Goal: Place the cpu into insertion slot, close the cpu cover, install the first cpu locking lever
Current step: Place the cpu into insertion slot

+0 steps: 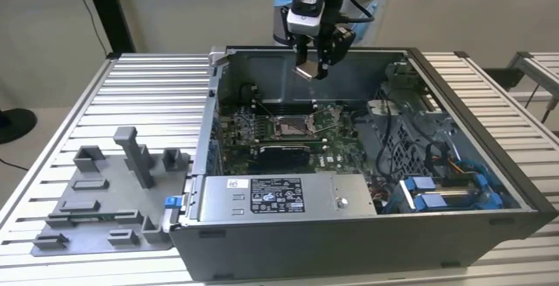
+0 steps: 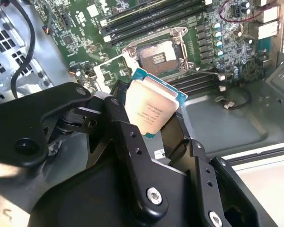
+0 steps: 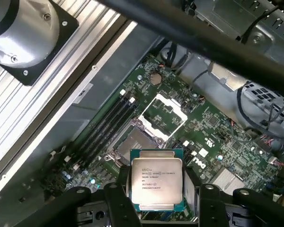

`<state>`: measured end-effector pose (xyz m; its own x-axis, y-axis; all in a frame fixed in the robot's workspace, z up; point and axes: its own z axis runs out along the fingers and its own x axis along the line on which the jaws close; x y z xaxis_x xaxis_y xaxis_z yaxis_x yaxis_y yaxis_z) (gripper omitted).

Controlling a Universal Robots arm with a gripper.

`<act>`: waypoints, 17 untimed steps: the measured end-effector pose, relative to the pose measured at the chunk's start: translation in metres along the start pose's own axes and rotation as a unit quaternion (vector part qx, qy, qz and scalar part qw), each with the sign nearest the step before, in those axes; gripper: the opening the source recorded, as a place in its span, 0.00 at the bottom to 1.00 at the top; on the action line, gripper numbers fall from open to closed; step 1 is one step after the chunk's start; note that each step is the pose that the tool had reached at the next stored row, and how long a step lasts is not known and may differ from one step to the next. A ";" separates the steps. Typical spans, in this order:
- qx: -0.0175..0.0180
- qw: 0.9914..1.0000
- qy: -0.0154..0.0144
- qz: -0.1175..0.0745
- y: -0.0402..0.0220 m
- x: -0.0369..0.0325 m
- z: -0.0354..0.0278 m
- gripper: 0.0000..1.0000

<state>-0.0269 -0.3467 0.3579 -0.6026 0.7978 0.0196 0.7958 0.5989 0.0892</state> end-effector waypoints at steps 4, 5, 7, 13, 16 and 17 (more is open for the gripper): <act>0.000 1.000 -0.002 0.025 -0.0001 0.0000 0.0014 0.00; 0.000 0.999 -0.003 0.032 -0.0002 0.0000 0.0019 0.00; -0.001 0.999 -0.004 0.045 -0.0002 -0.0001 0.0028 0.00; -0.001 0.998 -0.005 0.059 -0.0003 0.0000 0.0037 0.00; -0.002 0.997 -0.005 0.073 -0.0003 0.0000 0.0043 0.00; -0.003 0.997 -0.006 0.079 -0.0003 0.0000 0.0044 0.00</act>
<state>-0.0269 -0.3467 0.3535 -0.4687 0.8830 0.0226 0.8806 0.4651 0.0911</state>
